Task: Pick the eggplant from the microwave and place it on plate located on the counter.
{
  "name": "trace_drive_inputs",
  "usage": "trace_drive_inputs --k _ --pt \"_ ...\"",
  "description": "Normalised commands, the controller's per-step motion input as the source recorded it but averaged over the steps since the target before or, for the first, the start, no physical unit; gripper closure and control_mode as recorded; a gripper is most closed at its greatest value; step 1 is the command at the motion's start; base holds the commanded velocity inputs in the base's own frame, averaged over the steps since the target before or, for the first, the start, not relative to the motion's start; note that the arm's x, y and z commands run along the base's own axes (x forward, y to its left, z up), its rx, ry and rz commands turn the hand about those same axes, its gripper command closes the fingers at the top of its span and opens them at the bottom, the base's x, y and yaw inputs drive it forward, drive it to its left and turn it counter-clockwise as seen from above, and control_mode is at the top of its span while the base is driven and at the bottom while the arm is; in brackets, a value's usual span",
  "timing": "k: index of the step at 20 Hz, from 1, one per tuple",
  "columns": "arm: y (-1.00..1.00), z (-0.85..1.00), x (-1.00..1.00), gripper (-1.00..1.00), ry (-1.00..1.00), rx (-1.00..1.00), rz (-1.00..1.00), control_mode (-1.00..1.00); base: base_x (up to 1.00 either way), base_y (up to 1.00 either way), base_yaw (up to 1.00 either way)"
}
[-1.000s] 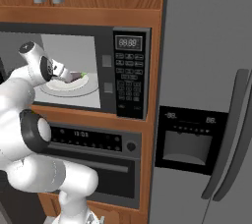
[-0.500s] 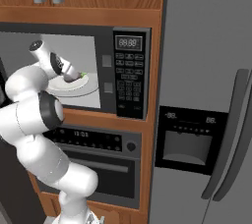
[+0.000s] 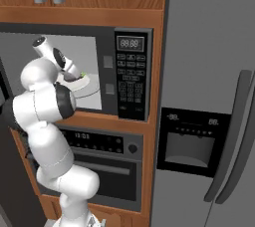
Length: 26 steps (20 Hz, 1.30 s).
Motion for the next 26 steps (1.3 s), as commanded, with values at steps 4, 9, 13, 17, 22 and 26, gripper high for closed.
trace_drive_inputs --k 4,9,13,17,22,26 --pt "-0.12 -0.4 0.09 1.0 0.02 0.0 -0.06 -1.0 0.0 0.0 0.0" --pt "-0.19 -0.36 0.01 1.0 0.0 0.0 -0.03 -1.0 0.0 0.0 0.0" --pt "-0.45 -0.33 -0.36 1.0 -0.08 0.01 0.0 -1.0 0.0 0.0 0.0" --pt "-0.22 -0.02 -0.98 1.0 -0.1 0.02 0.04 -1.0 0.0 0.0 0.0" --pt "-0.02 0.15 -0.96 1.0 -0.05 0.04 0.2 -1.0 0.0 0.0 0.0" --pt "-0.3 0.41 -0.94 1.0 0.01 0.03 0.29 -1.0 0.0 0.0 0.0"
